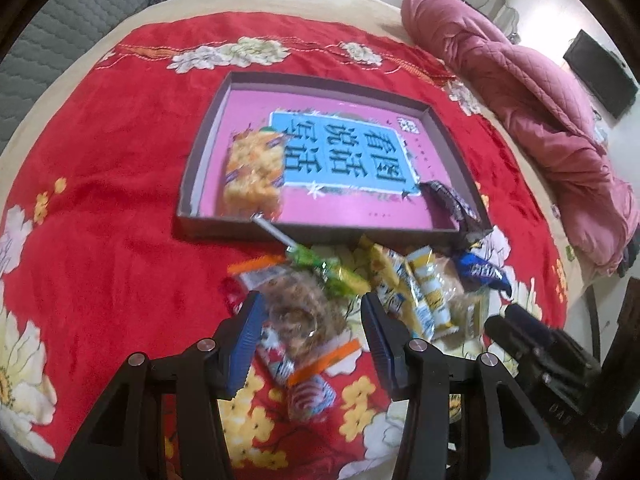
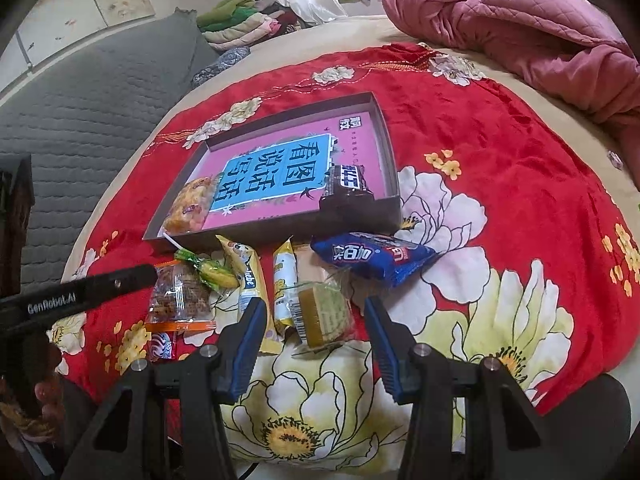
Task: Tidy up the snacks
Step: 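Open both tools and withdraw them from the box toward the remaining snacks, then grasp the clear nut snack bag with the left tool while the right tool reaches the cracker pack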
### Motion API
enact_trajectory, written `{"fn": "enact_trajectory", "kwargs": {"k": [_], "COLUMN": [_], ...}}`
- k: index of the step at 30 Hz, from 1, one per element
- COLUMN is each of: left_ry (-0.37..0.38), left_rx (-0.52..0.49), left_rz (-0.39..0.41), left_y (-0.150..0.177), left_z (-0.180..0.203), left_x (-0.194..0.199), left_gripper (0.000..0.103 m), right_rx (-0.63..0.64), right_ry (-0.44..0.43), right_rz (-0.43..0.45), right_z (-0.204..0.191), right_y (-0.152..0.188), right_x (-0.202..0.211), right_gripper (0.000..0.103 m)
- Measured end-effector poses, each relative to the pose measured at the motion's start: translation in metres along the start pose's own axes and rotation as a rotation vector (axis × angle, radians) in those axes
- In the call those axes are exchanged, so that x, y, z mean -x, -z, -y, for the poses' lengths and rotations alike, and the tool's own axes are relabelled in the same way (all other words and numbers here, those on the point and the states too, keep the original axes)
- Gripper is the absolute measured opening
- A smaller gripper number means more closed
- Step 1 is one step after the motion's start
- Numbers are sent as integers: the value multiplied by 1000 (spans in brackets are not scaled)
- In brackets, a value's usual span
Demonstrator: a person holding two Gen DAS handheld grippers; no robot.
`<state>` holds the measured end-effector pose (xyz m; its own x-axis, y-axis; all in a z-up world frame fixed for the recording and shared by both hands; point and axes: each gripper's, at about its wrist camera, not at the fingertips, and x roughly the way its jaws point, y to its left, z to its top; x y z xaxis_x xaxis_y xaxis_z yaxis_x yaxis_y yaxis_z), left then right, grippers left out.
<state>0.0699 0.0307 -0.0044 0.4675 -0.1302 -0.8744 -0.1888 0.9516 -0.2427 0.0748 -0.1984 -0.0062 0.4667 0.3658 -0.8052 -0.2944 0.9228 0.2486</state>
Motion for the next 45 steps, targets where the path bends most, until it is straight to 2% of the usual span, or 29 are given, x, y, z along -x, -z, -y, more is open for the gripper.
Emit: {"fn": "enact_trajectory", "kwargs": {"k": [8, 13, 17, 23, 30, 37, 45], "left_ry": [23, 27, 65, 11, -116, -193, -248], "left_rx": [46, 79, 126, 86, 45, 20, 19], "left_rz": [-35, -69, -103, -86, -87, -106, -110], "left_y": [-7, 6, 19, 17, 10, 5, 0], "left_z": [-11, -18, -23, -4, 15, 23, 27], "left_x": [-16, -18, -19, -22, -34, -50, -64], "left_gripper": [51, 51, 51, 51, 51, 55, 55], "right_rx": [1, -3, -4, -2, -4, -30, 105], "right_ry": [0, 1, 0, 1, -3, 3, 53], "right_rz": [-25, -30, -36, -37, -40, -53, -44], "right_z": [0, 1, 1, 0, 1, 7, -16], "right_y": [3, 3, 4, 4, 5, 5, 10], "right_x": [-8, -11, -13, -15, -16, -22, -26], "right_gripper": [50, 51, 50, 50, 50, 50, 50]}}
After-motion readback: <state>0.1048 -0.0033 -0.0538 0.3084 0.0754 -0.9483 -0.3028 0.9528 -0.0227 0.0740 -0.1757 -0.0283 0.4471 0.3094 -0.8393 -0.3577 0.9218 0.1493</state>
